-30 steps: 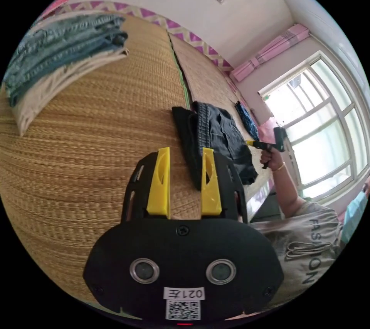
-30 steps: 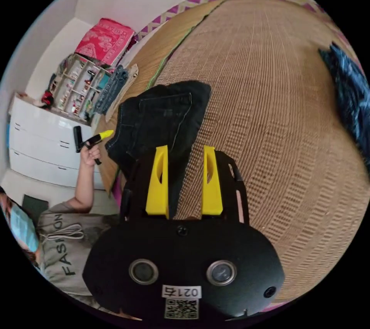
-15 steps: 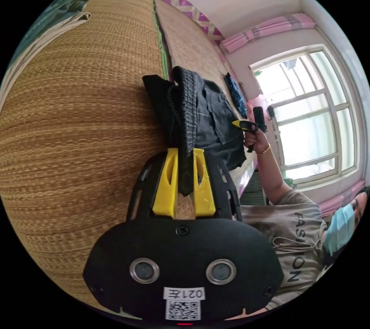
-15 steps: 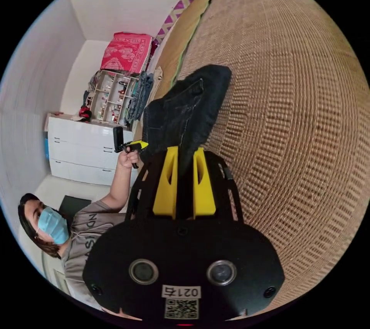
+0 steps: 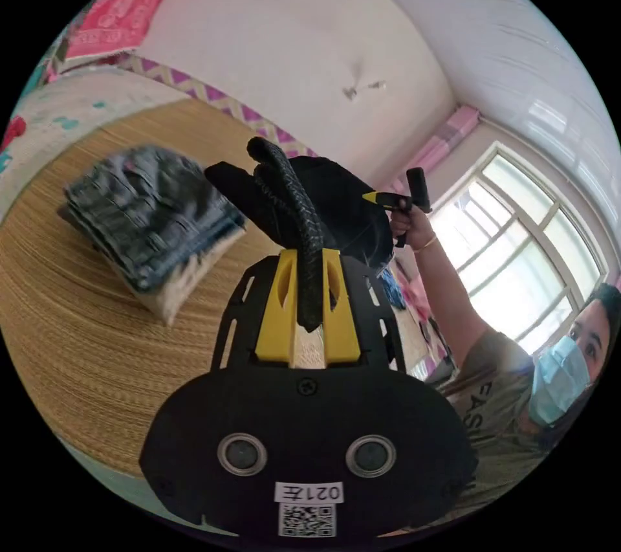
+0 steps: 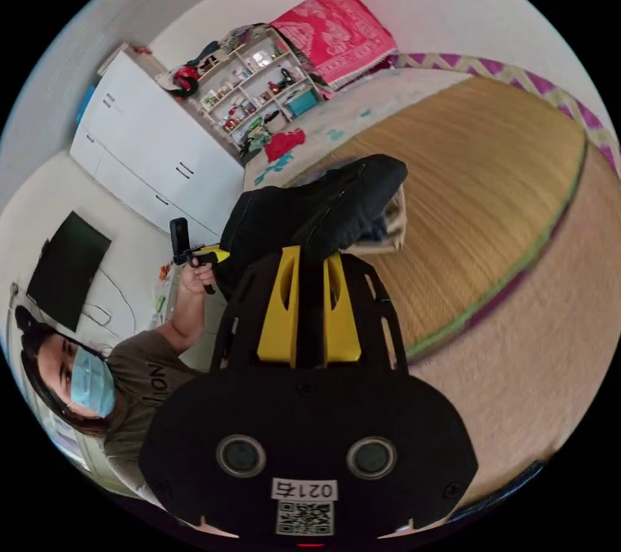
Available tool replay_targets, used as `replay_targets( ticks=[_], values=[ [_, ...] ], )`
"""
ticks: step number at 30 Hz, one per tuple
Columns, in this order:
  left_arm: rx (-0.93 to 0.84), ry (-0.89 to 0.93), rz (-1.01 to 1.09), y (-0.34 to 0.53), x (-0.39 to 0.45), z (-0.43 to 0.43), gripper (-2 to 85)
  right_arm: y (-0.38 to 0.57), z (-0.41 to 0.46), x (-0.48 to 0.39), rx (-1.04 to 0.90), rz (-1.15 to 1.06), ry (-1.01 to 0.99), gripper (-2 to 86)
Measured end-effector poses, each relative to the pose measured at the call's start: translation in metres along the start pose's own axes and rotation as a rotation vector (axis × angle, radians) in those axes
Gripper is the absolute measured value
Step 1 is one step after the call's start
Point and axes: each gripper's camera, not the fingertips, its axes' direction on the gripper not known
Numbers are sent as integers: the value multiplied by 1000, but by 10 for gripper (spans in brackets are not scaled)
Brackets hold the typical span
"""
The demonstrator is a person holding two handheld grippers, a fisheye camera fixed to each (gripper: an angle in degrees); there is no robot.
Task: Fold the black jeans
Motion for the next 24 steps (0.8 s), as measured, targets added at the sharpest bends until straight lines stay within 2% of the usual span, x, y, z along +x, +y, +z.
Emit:
replay_targets(
  ticks=[3,5,7,9,10,12,13,16,19,22,24],
  values=[
    [149,-65,-90,-62,-72,-76,57,-98,51,-35,52,-77,106,65],
    [223,-75,-204,-81,-129,-95,59,-137,86,-49,70,-66,239,70],
    [252,-92,-334,-90,-195,-90,61,-160,132,-55,49,-43,446,34],
    [190,-133,-517,-85,-282,-60,64,-155,161,-53,11,-45,556,1],
    [215,-105,-548,-77,-299,-59,64,-142,171,-49,13,-30,580,-4],
    [374,125,-607,-50,-332,-70,61,-112,175,-41,-10,-42,501,-8],
    [370,143,-615,-48,-332,-72,59,-86,170,-35,-27,-43,470,-8],
    [378,100,-547,-40,-288,-86,30,4,130,-20,23,-7,445,-8],
    [353,93,-385,-28,-200,-74,-4,114,75,-3,91,73,432,-6],
    [168,36,-196,-13,-82,0,-8,230,23,10,154,188,440,-3],
    [9,50,-64,16,16,89,-9,296,-4,14,185,255,501,2]
  ],
)
